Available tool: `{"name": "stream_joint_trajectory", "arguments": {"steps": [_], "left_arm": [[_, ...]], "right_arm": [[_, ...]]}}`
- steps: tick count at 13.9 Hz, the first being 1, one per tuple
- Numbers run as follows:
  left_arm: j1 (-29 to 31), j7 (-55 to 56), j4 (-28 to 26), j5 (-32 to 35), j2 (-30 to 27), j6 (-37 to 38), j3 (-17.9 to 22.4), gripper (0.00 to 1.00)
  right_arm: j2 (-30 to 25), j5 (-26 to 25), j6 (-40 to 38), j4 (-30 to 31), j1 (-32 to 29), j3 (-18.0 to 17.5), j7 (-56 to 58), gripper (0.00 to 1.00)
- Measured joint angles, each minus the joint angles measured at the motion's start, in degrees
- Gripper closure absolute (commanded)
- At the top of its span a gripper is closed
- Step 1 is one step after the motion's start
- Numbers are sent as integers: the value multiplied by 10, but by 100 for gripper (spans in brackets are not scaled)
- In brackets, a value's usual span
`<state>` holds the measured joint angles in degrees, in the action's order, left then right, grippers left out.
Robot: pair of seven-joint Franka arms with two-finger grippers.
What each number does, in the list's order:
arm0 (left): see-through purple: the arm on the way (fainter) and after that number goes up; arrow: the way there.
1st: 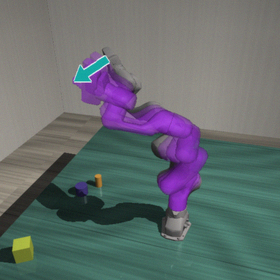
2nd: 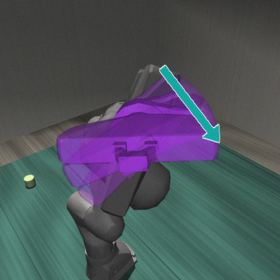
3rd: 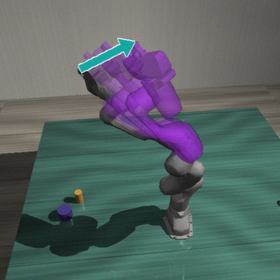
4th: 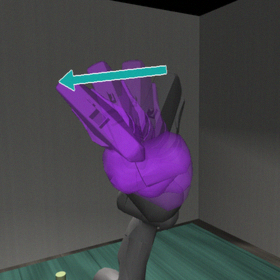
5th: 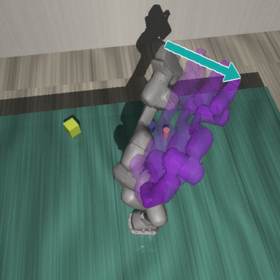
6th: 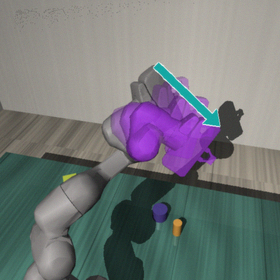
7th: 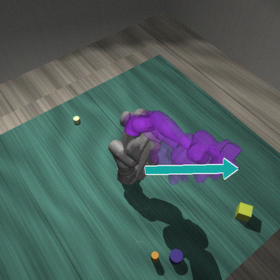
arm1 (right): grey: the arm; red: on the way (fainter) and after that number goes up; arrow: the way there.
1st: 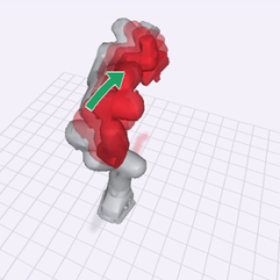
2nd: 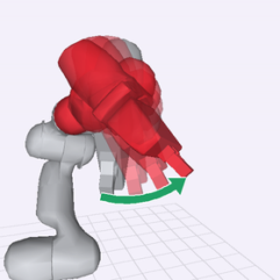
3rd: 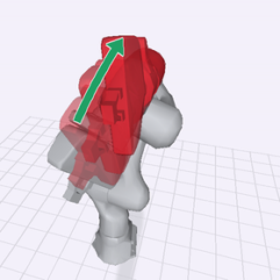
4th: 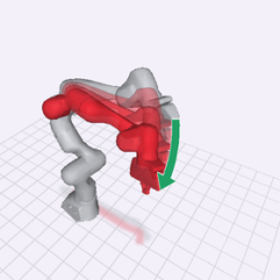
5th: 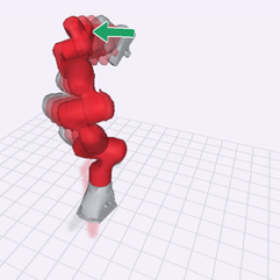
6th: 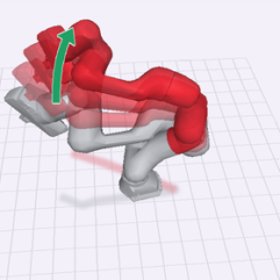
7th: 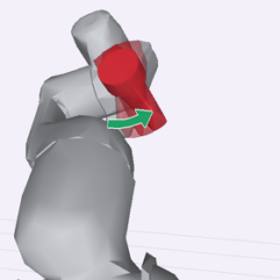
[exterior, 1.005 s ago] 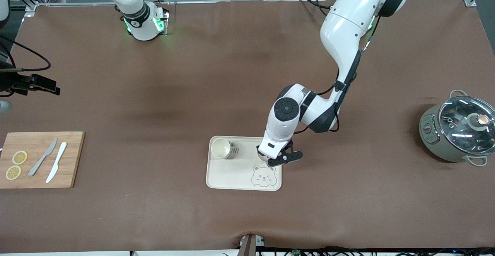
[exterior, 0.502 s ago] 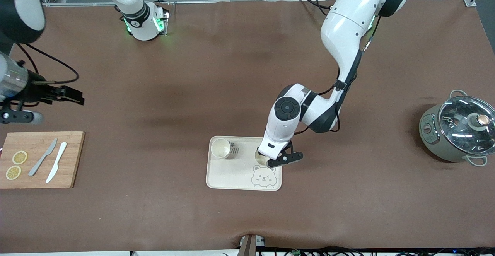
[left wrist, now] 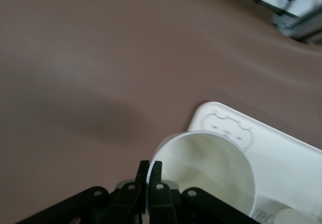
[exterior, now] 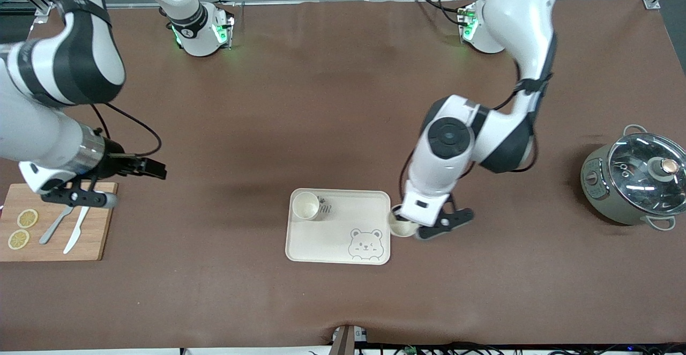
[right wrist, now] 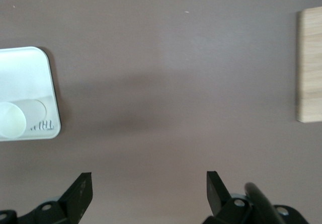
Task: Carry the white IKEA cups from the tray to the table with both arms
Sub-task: 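Lift the cup with the left gripper while the right gripper grasps the other cup, then set the cup beside the pot with the left gripper while the right gripper lifts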
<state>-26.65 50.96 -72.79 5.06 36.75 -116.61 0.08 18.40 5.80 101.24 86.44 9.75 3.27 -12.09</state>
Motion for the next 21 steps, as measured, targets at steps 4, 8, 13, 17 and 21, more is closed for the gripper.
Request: {"name": "stream_joint_trajectory", "arguments": {"steps": [4, 8, 13, 17, 21], "left_arm": [[76, -101, -115, 18, -84, 39, 2, 100], [134, -128, -291, 50, -134, -75, 2, 100], [165, -128, -472, 50, -151, -273, 2, 94], [171, -128, -494, 50, -156, -292, 2, 0], [179, -128, -491, 50, -163, -294, 2, 0]], "right_arm": [[54, 53, 63, 0, 36, -1, -95, 0], [103, 64, 139, -1, 82, -2, -192, 0], [166, 65, 199, -16, 140, -2, -281, 0], [189, 65, 212, -25, 171, -2, -299, 0], [210, 65, 237, -26, 192, -2, -324, 22]]}}
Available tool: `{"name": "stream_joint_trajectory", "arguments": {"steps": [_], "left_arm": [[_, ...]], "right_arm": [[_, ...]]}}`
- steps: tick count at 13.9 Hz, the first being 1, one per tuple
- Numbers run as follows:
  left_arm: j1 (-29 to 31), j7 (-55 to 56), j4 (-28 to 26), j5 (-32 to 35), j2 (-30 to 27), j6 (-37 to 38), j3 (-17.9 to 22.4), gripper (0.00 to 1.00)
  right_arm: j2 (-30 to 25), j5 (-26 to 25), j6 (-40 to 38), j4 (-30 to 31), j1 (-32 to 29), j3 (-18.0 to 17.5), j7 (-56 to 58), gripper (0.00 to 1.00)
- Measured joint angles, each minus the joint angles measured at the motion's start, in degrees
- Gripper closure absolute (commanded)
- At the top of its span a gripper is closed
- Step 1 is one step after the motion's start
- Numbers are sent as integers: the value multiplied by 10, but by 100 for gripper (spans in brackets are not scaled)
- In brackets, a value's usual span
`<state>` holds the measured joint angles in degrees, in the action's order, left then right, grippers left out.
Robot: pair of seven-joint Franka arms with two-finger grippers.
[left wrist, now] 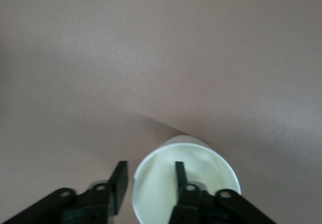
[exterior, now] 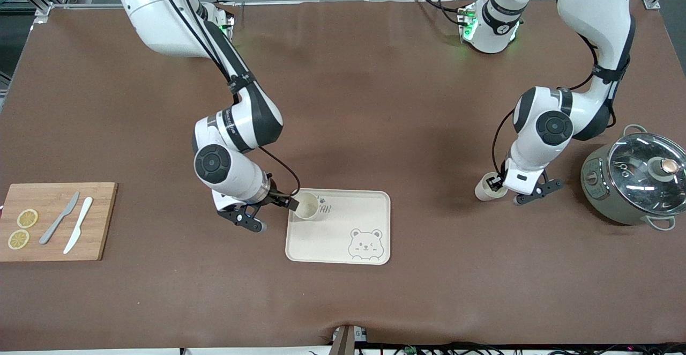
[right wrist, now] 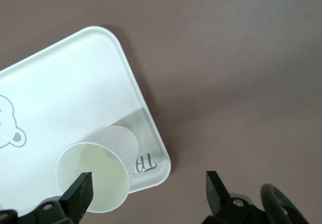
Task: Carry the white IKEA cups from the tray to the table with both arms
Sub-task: 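Set the cup beside the pot with the left gripper while the right gripper lifts, then carry the cup toward the cutting board with the right gripper while the left retracts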
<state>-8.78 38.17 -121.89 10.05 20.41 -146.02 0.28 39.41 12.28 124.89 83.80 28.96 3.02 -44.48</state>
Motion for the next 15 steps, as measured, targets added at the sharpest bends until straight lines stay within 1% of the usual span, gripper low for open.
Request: {"name": "stream_joint_trajectory", "arguments": {"steps": [3, 4, 6, 7, 8, 9, 10, 11, 14, 15], "left_arm": [[2, 0, 11, 0, -30, 9, 0, 0], [2, 0, 22, 0, -41, 33, 0, 0], [2, -3, 61, 0, -55, 104, 0, 0], [2, -9, 80, 0, -57, 134, 0, 0], [2, -13, 96, 0, -57, 154, 0, 0], [2, -16, 105, 0, -57, 165, 0, 0], [2, -22, 111, 0, -57, 170, 0, 0], [2, -28, 115, 0, -57, 171, 0, 0], [10, -55, 134, 0, -57, 189, 0, 0], [16, -66, 141, 0, -57, 195, 0, 0]], "right_arm": [[18, 0, 28, -1, 21, 0, -30, 48], [23, 0, 39, -1, 24, 0, -36, 55], [31, 0, 49, -1, 26, 0, -37, 69], [35, 0, 50, -1, 26, 0, -37, 77], [37, 0, 51, -1, 27, 0, -37, 85], [38, 0, 51, -1, 28, 0, -37, 91], [38, 0, 51, -2, 28, 0, -37, 93], [38, 0, 51, -5, 28, 1, -37, 100], [37, 0, 44, -24, 27, 4, -37, 100], [35, 0, 27, -36, 26, 6, -37, 100]]}}
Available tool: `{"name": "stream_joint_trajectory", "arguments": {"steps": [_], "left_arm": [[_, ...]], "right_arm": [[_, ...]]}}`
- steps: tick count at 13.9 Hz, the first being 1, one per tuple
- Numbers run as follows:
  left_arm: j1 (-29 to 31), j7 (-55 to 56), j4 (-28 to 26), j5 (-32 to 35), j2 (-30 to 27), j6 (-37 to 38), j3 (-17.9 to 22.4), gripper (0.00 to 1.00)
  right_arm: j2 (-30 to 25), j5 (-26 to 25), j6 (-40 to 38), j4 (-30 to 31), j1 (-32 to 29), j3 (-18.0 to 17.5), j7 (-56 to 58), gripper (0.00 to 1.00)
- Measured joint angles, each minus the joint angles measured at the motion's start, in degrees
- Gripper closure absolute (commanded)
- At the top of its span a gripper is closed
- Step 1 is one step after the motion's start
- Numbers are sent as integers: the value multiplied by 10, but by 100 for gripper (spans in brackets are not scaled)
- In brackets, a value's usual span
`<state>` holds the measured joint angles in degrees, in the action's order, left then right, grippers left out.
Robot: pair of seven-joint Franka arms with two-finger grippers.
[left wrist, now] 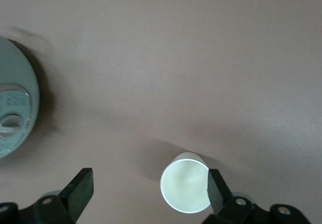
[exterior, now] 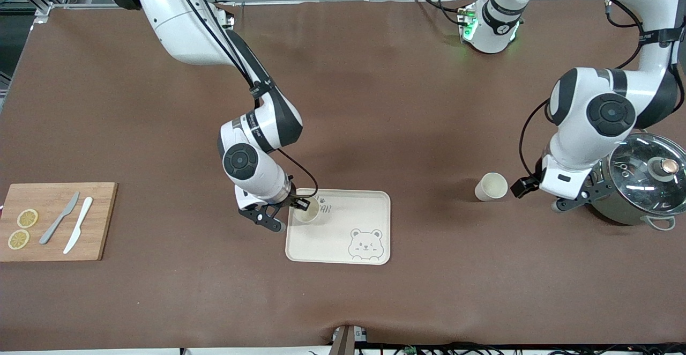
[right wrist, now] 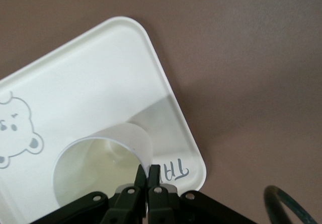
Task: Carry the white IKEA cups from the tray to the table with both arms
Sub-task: 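Carry the cup toward the cutting board with the right gripper while the left retracts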
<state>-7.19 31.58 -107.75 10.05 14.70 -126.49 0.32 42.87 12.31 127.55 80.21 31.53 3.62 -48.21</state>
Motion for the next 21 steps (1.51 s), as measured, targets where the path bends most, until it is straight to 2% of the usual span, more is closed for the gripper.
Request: {"name": "stream_joint_trajectory", "arguments": {"steps": [4, 6, 8, 11, 14, 16, 19, 21], "left_arm": [[26, -50, 21, 0, -1, 6, 0, 0], [35, -62, 29, 0, -3, 10, 0, 0], [41, -73, 32, 0, -8, 20, 0, 0], [42, -81, 40, 0, -25, 53, -1, 0], [41, -119, 49, 0, -50, 97, -3, 0], [42, -157, 52, 0, -73, 129, -3, 0], [40, -177, 56, 0, -113, 180, -4, 0], [40, -180, 66, -16, -141, 240, -15, 0]], "right_arm": [[-26, 0, -110, -42, -34, 7, 27, 100], [-58, 0, -178, -40, -71, 9, 89, 100], [-91, -1, -213, -17, -112, 11, 150, 100], [-148, -12, -206, 70, -160, 13, 246, 100], [-211, -61, -167, 177, -175, 14, 280, 100], [-242, -74, -137, 239, -186, 14, 311, 100], [-274, -77, -125, 303, -238, 15, 412, 100], [-293, -77, -124, 338, -274, 15, 474, 100]]}}
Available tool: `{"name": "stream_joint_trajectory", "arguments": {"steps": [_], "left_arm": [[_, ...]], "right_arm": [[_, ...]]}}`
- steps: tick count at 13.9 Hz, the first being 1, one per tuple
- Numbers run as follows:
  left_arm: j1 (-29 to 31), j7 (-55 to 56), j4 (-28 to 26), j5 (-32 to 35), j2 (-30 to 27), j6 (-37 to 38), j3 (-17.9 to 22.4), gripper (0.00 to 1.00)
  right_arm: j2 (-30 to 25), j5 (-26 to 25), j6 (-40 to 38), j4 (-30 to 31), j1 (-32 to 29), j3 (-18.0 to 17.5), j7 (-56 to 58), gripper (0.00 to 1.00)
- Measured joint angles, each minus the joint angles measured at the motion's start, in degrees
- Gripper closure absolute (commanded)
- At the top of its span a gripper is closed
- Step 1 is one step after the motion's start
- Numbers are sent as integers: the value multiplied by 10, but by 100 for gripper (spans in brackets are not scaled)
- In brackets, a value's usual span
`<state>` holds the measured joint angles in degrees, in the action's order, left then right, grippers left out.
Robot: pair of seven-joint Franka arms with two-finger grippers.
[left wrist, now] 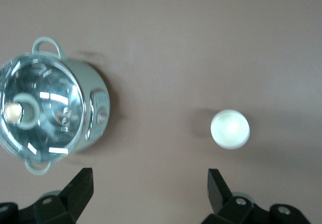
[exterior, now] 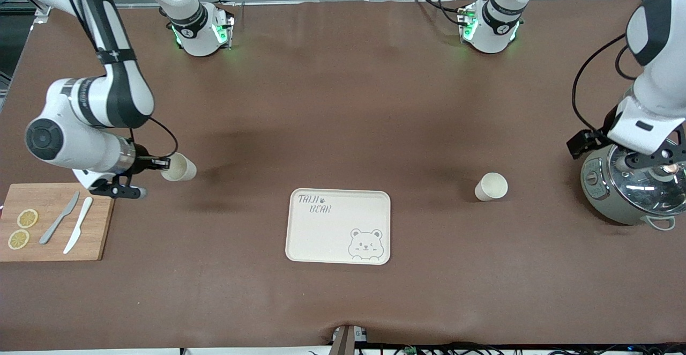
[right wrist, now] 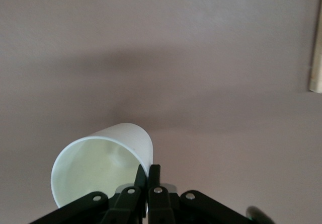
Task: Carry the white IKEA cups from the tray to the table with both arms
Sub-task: 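Carry the cup toward the cutting board with the right gripper while the left retracts, then lower the cup onto the table and open the right gripper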
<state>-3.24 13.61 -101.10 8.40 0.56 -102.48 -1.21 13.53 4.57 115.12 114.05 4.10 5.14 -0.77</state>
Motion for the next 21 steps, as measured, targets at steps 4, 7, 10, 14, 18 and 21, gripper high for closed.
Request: {"name": "stream_joint_trajectory", "arguments": {"steps": [4, 7, 10, 14, 18, 21], "left_arm": [[0, -23, 58, -34, -37, 130, -12, 0], [2, -61, 101, -34, -39, 158, -9, 0], [2, -71, 120, -34, -37, 159, -7, 0], [2, -71, 125, -34, -32, 159, -7, 0], [7, -82, 128, -35, -33, 173, -7, 0], [15, -92, 125, -51, -42, 176, -6, 0]], "right_arm": [[-15, 0, 66, 77, -66, 0, 119, 100], [-14, -1, 136, 133, -102, 0, 178, 100], [-14, -1, 195, 173, -105, -3, 187, 100], [-13, -2, 232, 196, -105, -4, 188, 0], [-12, -2, 205, 169, -106, -6, 188, 0], [-13, -1, 149, 84, -99, -12, 188, 0]]}}
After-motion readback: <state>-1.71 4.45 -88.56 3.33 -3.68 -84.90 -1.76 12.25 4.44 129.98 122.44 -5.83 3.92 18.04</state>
